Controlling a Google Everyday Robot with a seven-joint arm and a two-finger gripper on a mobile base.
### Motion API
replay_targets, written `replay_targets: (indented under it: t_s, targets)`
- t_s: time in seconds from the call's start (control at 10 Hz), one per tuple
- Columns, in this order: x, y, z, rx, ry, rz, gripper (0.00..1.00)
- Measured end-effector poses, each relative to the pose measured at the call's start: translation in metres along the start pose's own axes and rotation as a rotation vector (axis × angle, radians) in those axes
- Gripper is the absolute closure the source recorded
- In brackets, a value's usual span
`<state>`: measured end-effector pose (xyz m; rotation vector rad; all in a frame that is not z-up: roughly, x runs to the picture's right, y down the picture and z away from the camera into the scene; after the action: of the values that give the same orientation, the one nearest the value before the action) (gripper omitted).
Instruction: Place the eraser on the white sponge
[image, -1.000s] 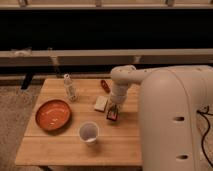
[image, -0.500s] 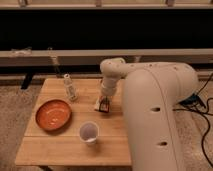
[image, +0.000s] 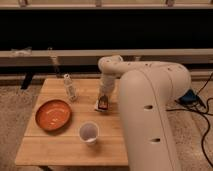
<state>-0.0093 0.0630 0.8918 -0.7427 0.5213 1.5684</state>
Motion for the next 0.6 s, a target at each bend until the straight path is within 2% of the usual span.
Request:
replay_targets:
  t_s: [0.4, 0.5, 0.6]
  targets:
    - [0.0010, 0.0083, 0.0052, -0.003, 0.007, -0.021, 0.26]
    - [0.0016, 0.0100, 0.0068, -0.003, 0.010, -0.024, 0.21]
    - [0.0019, 0.0112, 0.0085, -0.004, 0.012, -0.026, 0.20]
